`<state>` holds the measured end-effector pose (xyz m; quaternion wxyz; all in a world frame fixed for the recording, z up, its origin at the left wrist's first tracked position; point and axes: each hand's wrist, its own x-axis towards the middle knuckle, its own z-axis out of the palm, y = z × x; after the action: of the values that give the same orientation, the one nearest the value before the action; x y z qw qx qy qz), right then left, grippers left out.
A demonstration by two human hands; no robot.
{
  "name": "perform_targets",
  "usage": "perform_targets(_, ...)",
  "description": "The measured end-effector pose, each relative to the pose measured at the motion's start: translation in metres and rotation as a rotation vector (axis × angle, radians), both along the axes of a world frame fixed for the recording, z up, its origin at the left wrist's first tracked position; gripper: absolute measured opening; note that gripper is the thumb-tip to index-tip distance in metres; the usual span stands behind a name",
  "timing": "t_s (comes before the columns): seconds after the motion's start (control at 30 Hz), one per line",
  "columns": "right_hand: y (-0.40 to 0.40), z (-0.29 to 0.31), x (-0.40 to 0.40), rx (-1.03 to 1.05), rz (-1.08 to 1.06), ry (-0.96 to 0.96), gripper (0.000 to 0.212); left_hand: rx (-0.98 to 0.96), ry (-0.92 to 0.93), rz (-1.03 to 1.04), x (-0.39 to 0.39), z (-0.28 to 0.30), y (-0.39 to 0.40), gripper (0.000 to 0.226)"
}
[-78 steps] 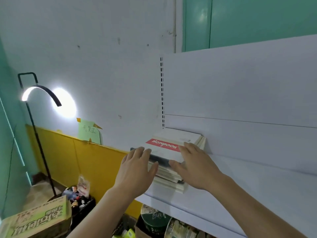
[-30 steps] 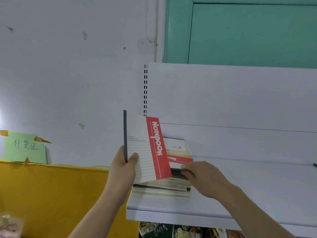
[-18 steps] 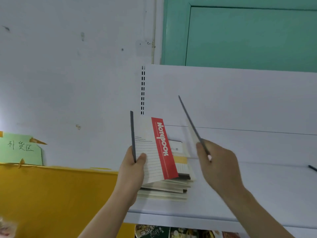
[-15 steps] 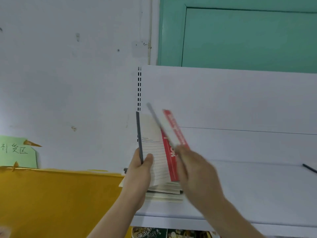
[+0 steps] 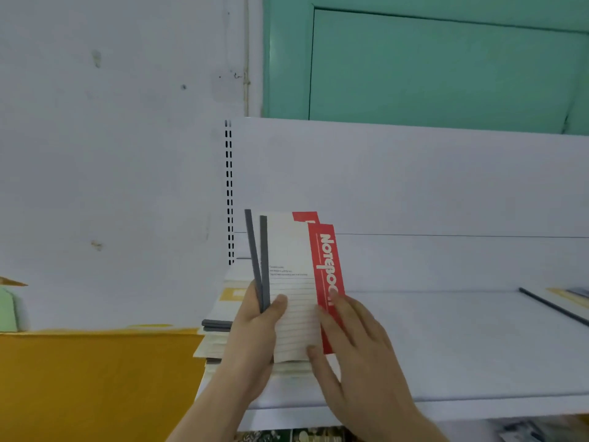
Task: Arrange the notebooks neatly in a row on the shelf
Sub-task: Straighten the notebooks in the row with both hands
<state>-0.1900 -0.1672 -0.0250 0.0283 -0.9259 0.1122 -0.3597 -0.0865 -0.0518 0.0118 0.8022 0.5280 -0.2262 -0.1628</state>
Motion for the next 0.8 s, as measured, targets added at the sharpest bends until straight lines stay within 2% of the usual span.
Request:
perform_targets(0.1, -0.025, 0.008, -0.017, 0.151, -0.131, 0.163, 0.087, 0.000, -0.016, -0.073, -0.003, -0.001, -0.011, 0.028)
perform_targets(0.23, -0.044, 0.016, -0.046, 0.254, -0.141, 0.309, 0.102, 0.003, -0.022, -0.166, -0.017, -0.006, -0.039, 0.026)
perform_targets(0.4, -0.082, 0.014, -0.096, 0.286, -0.211, 0.271, 0.100, 0.050, -0.016, -0.289, -0.054, -0.016, -0.096, 0.022)
perform_targets(0.57, -0.128, 0.011, -0.156, 0.298, -0.332, 0.198, 0.090, 0.111, -0.058, -0.278, -0.105, -0.022, -0.164, 0.022)
perform_targets(0.63, -0.152, 0.009, -0.179, 0.300, -0.406, 0.195, 0.089, 0.153, -0.125, -0.240, -0.127, -0.022, -0.195, 0.022)
perform_targets(0.73, -0.194, 0.008, -0.218, 0.277, -0.483, 0.210, 0.088, 0.289, -0.353, -0.097, -0.163, -0.028, -0.250, 0.016)
perform_targets(0.8, -0.226, 0.008, -0.245, 0.247, -0.528, 0.231, 0.086, 0.384, -0.496, -0.002, -0.186, -0.034, -0.291, 0.023)
